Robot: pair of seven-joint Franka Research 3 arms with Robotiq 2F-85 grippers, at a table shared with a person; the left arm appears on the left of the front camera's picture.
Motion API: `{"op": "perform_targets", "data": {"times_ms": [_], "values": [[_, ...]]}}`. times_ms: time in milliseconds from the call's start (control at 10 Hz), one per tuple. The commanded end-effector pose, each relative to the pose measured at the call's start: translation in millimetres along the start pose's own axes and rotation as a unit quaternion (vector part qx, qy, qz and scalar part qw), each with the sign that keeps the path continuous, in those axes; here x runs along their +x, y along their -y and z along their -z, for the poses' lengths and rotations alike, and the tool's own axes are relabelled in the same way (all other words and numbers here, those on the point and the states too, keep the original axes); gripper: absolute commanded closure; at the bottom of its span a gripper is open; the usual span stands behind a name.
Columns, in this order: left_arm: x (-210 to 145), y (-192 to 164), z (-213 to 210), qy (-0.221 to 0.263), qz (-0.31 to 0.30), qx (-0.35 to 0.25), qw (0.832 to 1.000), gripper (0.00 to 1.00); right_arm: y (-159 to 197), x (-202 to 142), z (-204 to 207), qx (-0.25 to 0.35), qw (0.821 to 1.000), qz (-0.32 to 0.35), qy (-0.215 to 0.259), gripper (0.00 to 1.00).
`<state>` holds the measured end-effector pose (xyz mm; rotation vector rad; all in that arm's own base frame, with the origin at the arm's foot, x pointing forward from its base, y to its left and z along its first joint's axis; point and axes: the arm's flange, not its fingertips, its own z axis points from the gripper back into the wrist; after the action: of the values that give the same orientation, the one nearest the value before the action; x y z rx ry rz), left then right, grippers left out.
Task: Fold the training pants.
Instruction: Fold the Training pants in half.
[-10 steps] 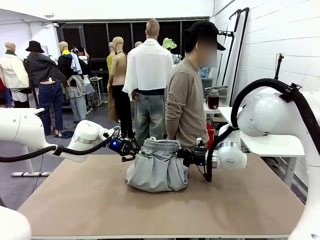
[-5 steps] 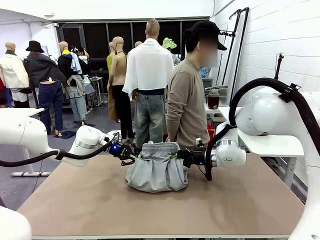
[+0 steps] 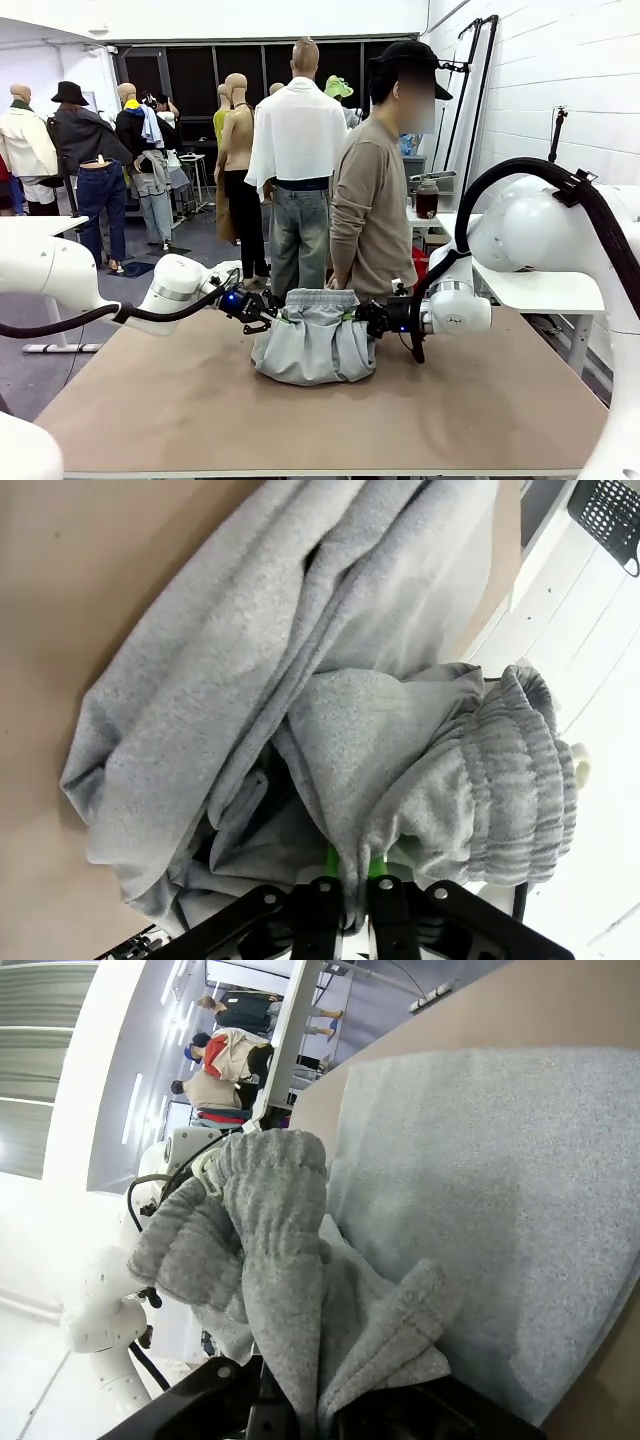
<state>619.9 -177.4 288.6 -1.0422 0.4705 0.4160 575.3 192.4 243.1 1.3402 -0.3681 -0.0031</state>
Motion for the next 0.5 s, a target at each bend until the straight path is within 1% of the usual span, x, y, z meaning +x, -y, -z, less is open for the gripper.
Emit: {"op": "perform_targets", "data": {"times_ms": [0, 200, 400], "values": [[19.8, -3.0, -7.2, 0.020, -0.029, 0.038, 0.999, 1.00, 11.1, 21.6, -12.4, -0.038, 0.999, 0.014, 0.017, 1.00], [23.0, -4.6, -6.0, 0.033, -0.041, 0.053, 0.997, 1.00, 10.3, 23.8, -12.1, -0.043, 0.999, 0.015, 0.014, 1.00], [24.5, -2.9, -5.6, 0.031, -0.044, 0.055, 0.997, 1.00, 11.0, 25.8, -13.0, -0.048, 0.999, 0.016, 0.013, 1.00]]}}
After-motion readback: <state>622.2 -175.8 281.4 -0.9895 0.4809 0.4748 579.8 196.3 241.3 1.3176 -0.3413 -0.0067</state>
